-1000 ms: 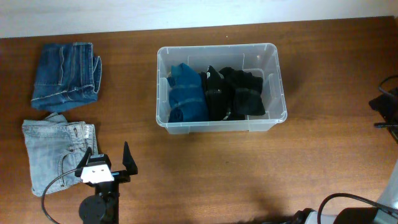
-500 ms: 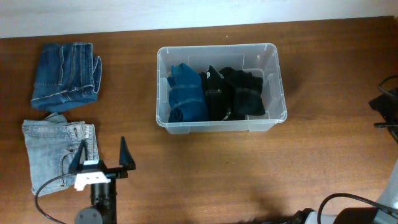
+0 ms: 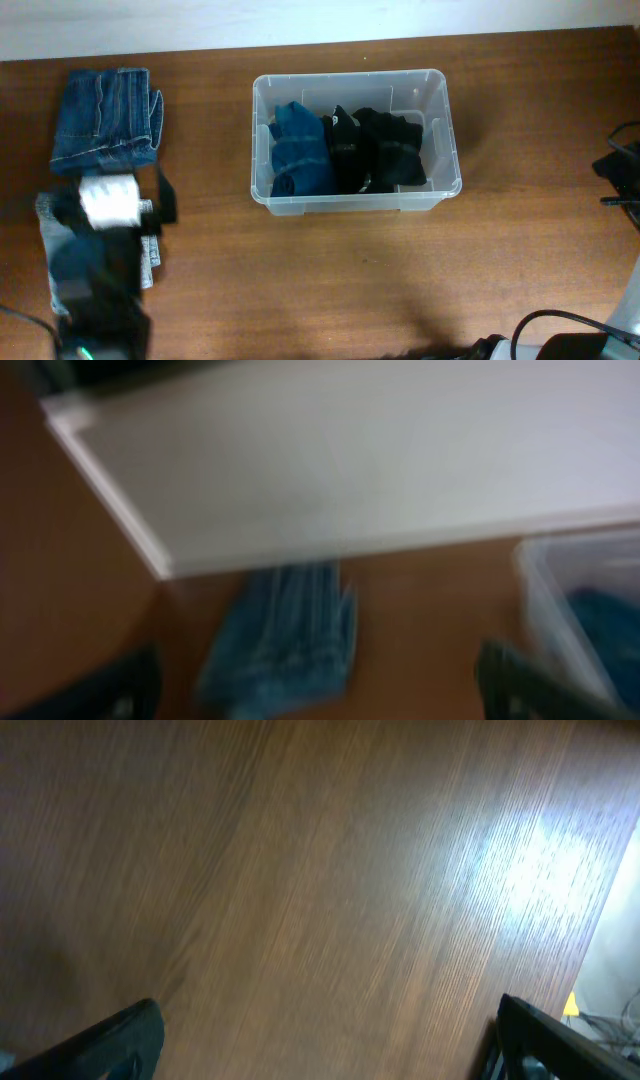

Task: Pack container
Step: 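Move the left gripper down to the light-blue jeans at left, then grasp the light-blue jeans edge with the left gripper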

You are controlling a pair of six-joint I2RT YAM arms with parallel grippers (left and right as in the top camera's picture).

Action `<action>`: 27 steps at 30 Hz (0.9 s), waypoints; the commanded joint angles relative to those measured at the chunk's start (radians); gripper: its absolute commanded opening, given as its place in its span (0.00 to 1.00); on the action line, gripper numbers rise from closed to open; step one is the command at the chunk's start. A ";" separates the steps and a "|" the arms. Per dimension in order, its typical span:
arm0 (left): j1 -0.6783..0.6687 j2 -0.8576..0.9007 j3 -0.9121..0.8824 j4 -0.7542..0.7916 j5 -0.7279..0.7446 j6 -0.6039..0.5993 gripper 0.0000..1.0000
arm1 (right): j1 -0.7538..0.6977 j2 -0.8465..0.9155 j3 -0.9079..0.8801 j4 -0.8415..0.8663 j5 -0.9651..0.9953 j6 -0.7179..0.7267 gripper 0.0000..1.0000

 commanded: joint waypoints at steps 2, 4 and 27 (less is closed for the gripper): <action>0.103 0.455 0.518 -0.267 -0.066 0.090 0.99 | -0.003 0.001 -0.006 0.001 0.005 0.012 0.98; 0.114 0.615 0.679 -0.307 -0.091 0.092 0.99 | -0.003 0.001 -0.006 0.001 0.005 0.013 0.99; 0.627 1.199 0.727 -0.650 -0.223 -0.263 1.00 | -0.003 0.001 -0.006 0.001 0.005 0.012 0.98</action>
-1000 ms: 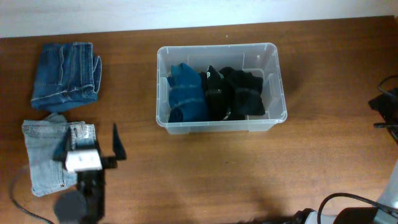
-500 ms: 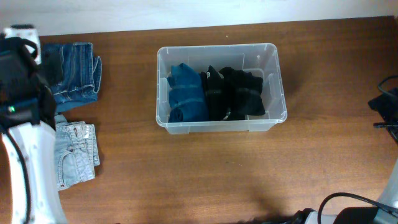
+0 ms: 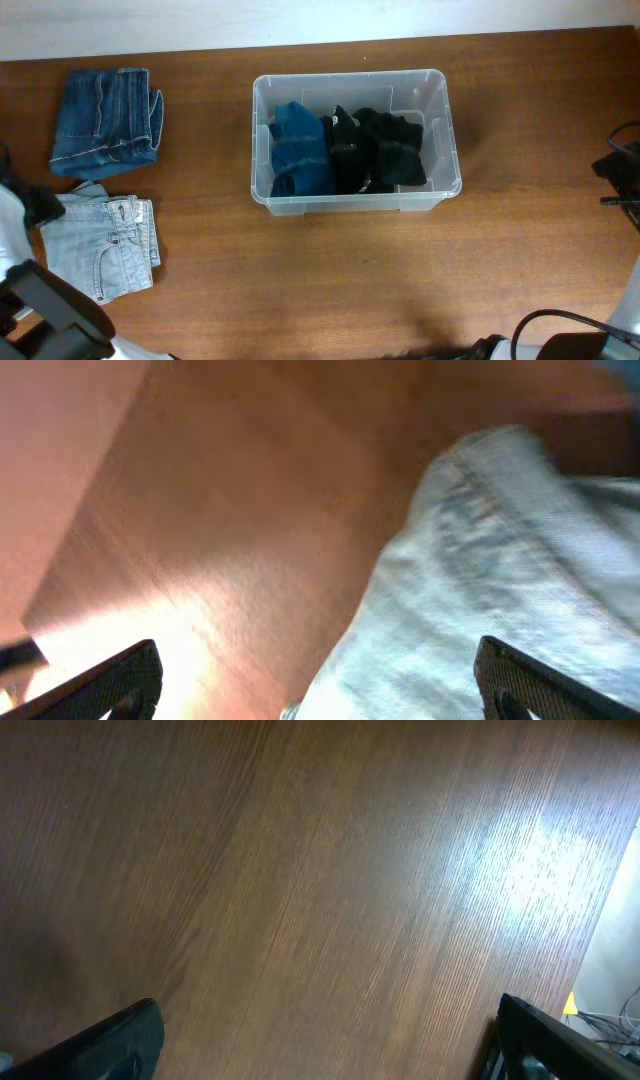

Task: Pack container
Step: 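Grasp the light-blue jeans edge with the left gripper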

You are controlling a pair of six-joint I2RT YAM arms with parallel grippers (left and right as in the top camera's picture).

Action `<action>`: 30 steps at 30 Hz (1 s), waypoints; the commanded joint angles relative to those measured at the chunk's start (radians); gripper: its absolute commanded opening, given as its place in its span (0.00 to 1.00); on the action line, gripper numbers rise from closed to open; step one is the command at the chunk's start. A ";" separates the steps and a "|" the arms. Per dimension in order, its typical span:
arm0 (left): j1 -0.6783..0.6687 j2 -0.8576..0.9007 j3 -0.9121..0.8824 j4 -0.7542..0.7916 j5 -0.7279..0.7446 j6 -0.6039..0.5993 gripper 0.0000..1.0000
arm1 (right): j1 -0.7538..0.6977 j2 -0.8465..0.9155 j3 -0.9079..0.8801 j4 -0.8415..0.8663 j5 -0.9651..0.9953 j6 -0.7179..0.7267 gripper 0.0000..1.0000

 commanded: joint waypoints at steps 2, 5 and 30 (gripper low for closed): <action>0.080 0.023 -0.009 -0.061 0.113 -0.060 0.99 | -0.003 0.000 -0.005 -0.001 0.005 0.012 0.99; 0.121 0.024 -0.034 -0.071 0.106 -0.060 0.99 | -0.003 0.000 -0.005 -0.001 0.005 0.012 0.98; 0.229 0.079 -0.191 0.010 0.165 -0.053 0.99 | -0.003 0.000 -0.005 -0.001 0.005 0.012 0.98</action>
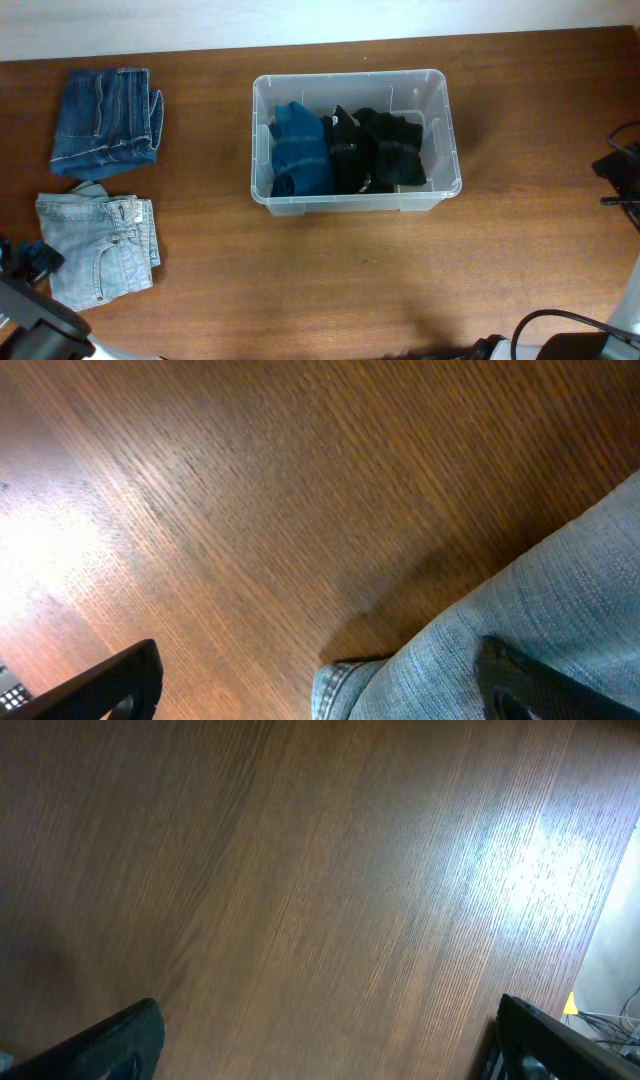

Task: Pack container
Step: 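Grasp the light-blue jeans edge with the left gripper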

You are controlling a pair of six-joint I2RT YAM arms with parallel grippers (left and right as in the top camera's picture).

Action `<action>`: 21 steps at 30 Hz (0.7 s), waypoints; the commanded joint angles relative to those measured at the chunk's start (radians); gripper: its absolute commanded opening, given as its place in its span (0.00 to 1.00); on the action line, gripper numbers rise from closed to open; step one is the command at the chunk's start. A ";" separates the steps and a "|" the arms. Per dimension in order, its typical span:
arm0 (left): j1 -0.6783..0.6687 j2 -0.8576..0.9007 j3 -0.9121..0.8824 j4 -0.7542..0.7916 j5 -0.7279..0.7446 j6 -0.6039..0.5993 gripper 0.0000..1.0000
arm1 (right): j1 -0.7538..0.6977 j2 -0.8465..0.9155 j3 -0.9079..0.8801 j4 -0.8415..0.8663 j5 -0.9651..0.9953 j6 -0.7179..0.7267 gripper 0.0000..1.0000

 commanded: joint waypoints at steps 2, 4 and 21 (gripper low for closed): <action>0.004 0.015 -0.039 0.017 0.081 -0.007 0.99 | -0.003 0.000 -0.005 0.000 0.005 0.011 0.98; 0.004 0.015 -0.054 0.030 0.130 -0.007 0.99 | -0.003 0.000 -0.005 0.000 0.005 0.011 0.98; -0.107 0.014 -0.119 0.099 0.497 -0.007 0.99 | -0.003 0.000 -0.005 0.000 0.005 0.011 0.98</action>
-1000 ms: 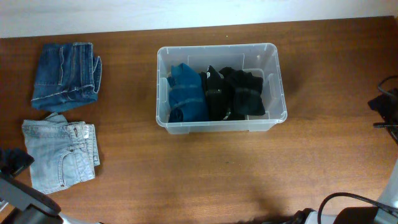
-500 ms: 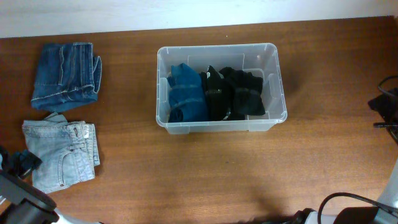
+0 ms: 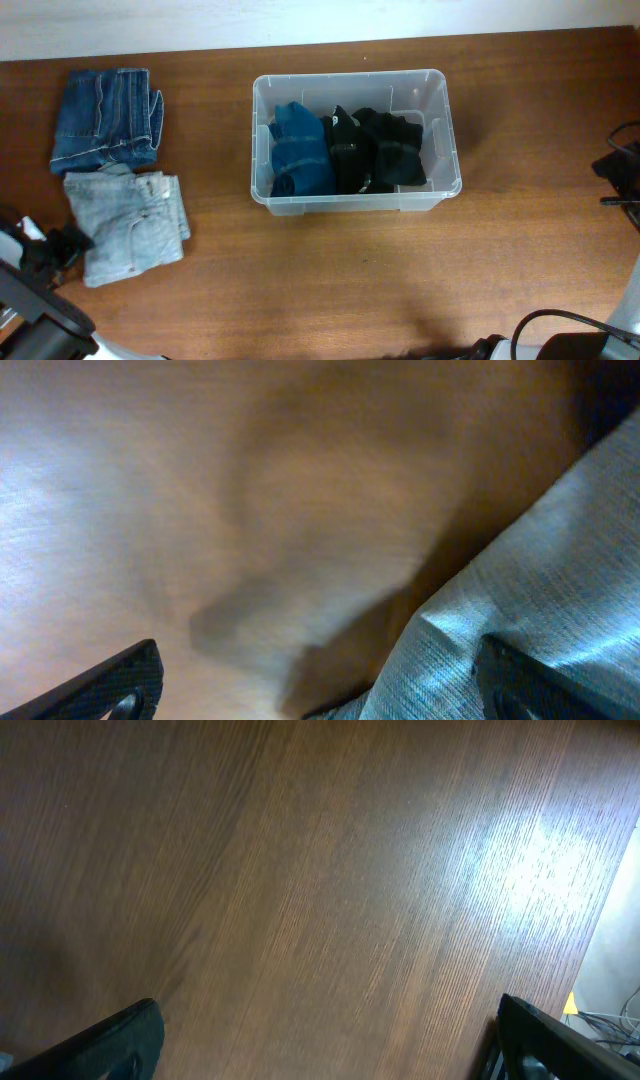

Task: Pack container
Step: 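Grasp the light-blue jeans edge with the left gripper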

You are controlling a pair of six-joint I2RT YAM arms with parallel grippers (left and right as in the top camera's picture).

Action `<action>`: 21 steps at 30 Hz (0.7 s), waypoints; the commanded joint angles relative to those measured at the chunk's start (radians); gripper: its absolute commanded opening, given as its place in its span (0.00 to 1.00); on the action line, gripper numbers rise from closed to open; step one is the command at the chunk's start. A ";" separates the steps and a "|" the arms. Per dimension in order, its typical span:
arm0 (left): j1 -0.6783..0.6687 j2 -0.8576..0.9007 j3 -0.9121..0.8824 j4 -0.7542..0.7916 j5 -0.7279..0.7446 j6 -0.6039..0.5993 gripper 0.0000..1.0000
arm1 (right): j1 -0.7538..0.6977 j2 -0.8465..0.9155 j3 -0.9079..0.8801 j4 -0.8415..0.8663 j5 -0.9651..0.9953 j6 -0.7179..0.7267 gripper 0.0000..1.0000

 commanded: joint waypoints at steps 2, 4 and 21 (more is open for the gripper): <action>-0.067 0.015 -0.022 0.006 0.195 -0.006 0.99 | -0.003 0.000 -0.005 -0.001 0.005 0.012 0.98; -0.076 0.014 -0.022 0.005 0.261 -0.006 0.99 | -0.003 0.000 -0.005 -0.001 0.005 0.013 0.98; -0.079 -0.074 -0.027 0.110 0.563 0.161 0.99 | -0.003 0.000 -0.005 -0.001 0.005 0.013 0.98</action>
